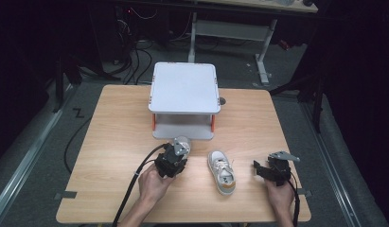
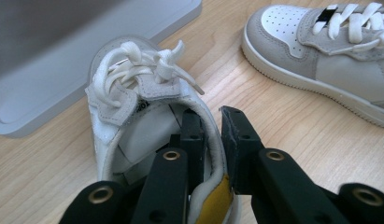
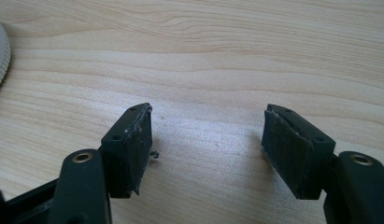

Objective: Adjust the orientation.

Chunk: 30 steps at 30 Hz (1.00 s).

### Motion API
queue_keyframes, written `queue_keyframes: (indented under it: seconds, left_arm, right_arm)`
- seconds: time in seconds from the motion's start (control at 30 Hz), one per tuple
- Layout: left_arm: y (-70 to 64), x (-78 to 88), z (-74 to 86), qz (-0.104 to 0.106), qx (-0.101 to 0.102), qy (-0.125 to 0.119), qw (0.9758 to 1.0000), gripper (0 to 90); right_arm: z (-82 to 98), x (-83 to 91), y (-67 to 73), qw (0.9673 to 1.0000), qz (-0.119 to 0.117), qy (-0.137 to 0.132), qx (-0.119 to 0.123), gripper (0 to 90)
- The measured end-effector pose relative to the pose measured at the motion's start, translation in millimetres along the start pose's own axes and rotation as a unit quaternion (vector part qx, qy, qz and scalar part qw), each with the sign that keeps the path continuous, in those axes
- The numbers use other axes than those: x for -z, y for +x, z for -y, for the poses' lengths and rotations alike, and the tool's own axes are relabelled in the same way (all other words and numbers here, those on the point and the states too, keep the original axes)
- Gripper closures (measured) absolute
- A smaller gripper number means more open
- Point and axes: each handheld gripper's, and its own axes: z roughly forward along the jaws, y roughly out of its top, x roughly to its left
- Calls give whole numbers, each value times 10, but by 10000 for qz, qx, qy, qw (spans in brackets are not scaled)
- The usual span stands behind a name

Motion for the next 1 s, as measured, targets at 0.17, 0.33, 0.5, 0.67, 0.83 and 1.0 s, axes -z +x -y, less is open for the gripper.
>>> queue_keyframes:
  seconds: [0.17, 0.33, 0.5, 0.67, 0.83, 1.0]
  left_arm:
    - [-79, -96, -21, -8, 15, 122, 9999, 792]
    - [-153, -171, -18, -100, -85, 202, 9997, 791]
    - [-166, -196, -31, 67, 64, 237, 9997, 778]
    - [-180, -222, -39, 149, 43, 234, 9996, 775]
    - [-115, -214, 46, 353, 229, 46, 9991, 746]
    - [-119, -223, 40, 450, 141, 51, 9989, 636]
  right_arm:
    - [0, 0, 0, 10000, -2, 1, 0, 335]
    - [0, 0, -1, 10000, 2, 0, -8, 338]
    - [0, 0, -2, 10000, 6, -2, -9, 338]
    - [-3, -3, -20, 10000, 23, -21, -77, 351]
    - [-4, -3, -14, 10000, 22, -10, -61, 340]
    - [-5, -5, -10, 10000, 38, -11, -44, 342]
